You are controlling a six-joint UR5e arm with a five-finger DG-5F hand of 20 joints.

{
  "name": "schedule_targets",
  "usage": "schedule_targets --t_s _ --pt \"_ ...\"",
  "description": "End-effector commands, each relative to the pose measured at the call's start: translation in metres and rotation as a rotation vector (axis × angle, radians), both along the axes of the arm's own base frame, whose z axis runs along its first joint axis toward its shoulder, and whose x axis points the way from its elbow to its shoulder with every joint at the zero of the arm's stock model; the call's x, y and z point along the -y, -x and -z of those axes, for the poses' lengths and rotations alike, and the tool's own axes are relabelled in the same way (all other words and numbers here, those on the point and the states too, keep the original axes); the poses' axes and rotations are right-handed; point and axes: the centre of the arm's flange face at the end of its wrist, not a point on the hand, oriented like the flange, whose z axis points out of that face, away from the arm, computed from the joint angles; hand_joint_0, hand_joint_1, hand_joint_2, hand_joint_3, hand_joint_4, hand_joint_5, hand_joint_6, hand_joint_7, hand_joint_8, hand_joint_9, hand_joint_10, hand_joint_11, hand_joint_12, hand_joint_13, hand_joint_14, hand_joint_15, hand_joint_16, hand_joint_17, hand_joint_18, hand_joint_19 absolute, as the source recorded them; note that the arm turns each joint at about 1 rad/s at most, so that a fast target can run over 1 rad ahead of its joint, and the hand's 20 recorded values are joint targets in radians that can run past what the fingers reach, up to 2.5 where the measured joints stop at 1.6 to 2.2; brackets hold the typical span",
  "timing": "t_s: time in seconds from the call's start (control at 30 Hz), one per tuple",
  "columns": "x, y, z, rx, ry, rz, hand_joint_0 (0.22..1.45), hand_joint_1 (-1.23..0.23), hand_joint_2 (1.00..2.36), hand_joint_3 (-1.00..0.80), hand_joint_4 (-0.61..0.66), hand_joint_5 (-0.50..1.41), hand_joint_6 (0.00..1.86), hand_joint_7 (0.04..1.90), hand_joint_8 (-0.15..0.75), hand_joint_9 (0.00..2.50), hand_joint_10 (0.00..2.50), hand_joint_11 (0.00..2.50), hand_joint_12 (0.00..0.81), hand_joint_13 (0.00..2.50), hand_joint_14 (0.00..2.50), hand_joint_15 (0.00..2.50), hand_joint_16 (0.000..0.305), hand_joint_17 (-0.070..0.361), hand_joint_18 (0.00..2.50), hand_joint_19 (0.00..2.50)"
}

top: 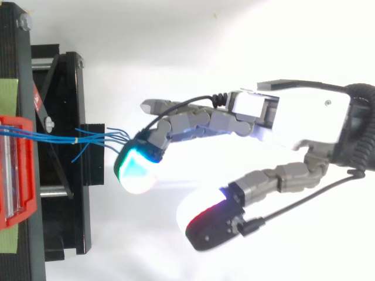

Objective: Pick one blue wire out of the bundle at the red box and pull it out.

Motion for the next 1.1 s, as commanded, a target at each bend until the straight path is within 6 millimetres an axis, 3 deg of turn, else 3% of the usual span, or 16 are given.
schedule_targets --t_s 0.0,0.2,0.47,0.7,0.87,1.07 --pt "0.013 -0.005 -0.004 0.016 -0.010 0.071 0.47 -0.60 1.00 -0.50 0.25 -0.16 0.50 0.82 0.247 0.42 0.00 0.00 0.365 0.05 0.00 0.04 0.062 0.139 0.00 0.16" --pt "0.035 -0.007 -0.012 0.036 -0.020 0.152 0.47 -0.60 1.00 -0.50 0.26 -0.16 0.50 0.83 0.248 0.43 0.00 0.00 0.366 0.06 0.00 0.04 0.062 0.139 0.00 0.17" --pt "0.062 -0.012 0.017 0.046 0.007 0.257 0.47 -0.60 1.00 -0.50 0.26 -0.16 0.50 0.83 0.251 0.45 0.00 0.00 0.366 0.06 0.00 0.05 0.062 0.139 0.00 0.17" --pt "0.059 -0.030 0.031 0.062 0.042 0.252 0.48 -0.60 1.00 -0.50 0.27 -0.16 0.50 0.84 0.251 0.48 0.00 0.05 0.366 0.08 0.00 0.06 0.061 0.138 0.00 0.19" --pt "0.045 -0.052 0.035 0.073 0.045 0.214 0.48 -0.61 1.00 -0.50 0.28 -0.15 0.50 0.85 0.252 0.50 0.00 0.06 0.366 0.10 0.00 0.07 0.060 0.136 0.00 0.21" --pt "0.033 -0.060 0.054 0.075 0.029 0.198 0.49 -0.63 1.00 -0.50 0.28 -0.15 0.50 0.86 0.254 0.55 0.00 0.06 0.366 0.15 0.00 0.06 0.060 0.135 0.00 0.19"
